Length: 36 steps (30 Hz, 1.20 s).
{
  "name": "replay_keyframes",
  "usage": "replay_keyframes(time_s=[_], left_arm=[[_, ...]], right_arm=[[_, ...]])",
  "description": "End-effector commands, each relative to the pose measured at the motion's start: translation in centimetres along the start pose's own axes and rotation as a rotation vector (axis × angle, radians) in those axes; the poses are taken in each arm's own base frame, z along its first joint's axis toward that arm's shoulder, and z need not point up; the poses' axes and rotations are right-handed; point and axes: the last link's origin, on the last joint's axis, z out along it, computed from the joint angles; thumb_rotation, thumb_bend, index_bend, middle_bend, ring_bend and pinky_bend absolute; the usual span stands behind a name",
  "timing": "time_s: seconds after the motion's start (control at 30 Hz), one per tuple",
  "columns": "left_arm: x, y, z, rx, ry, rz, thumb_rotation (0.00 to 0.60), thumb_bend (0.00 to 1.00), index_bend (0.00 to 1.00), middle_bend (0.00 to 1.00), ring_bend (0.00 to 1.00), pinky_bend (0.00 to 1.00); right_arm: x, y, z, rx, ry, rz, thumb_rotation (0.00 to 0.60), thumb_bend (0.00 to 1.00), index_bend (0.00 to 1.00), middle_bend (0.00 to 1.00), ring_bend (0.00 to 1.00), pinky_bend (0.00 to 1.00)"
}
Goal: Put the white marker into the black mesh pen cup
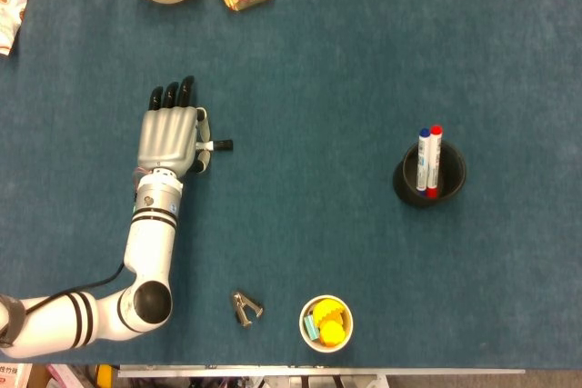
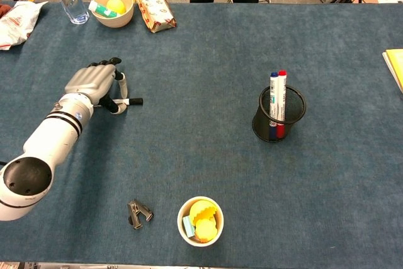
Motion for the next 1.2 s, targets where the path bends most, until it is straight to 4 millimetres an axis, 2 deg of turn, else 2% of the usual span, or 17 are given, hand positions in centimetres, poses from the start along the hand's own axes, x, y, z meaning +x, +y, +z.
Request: replay_keyframes(time_s=[0.03,0.27,0.5,0.87,1.2], left_arm=[[0.0,-0.1,0.0,0.002,-0.001,0.001,0.600,0.36,0.60,0.04,0.00,0.01],[0.4,0.1,-0.4,-0.010,0.014,-0.011,0.600,0.36,0.61,0.05,0.00,0.01],[1.5,0.4,-1.8,-0.047,0.049,-0.033,0.600,0.36,0.61,0.05,0.00,0.01],[4.8,0.5,-4.5,-0.111,0.141,-0.125,0.600,0.36,0.61,0.06,0.00,0.01],[8.4,-0.3,-6.9,-0.147,0.176,-0.301,0.600,0.36,0.61,0.07,0.00,0.01]], right_arm=[[0.0,0.0,0.0,0.000,0.000,0.000,0.600,0.00,0.21,0.33,0.30,0.38],[0.0,0.0,0.0,0.002,0.002,0.002,0.600,0.00,0.21,0.33,0.30,0.38],[0.1,-0.2,0.1,0.009,0.008,0.006,0.600,0.00,0.21,0.33,0.30,0.38],[0.0,-1.0,0.4,0.040,0.020,0.030,0.600,0.00,0.23,0.33,0.30,0.38],[-1.1,-3.2,1.3,0.130,0.023,0.152,0.600,0.00,0.23,0.33,0.30,0.38]])
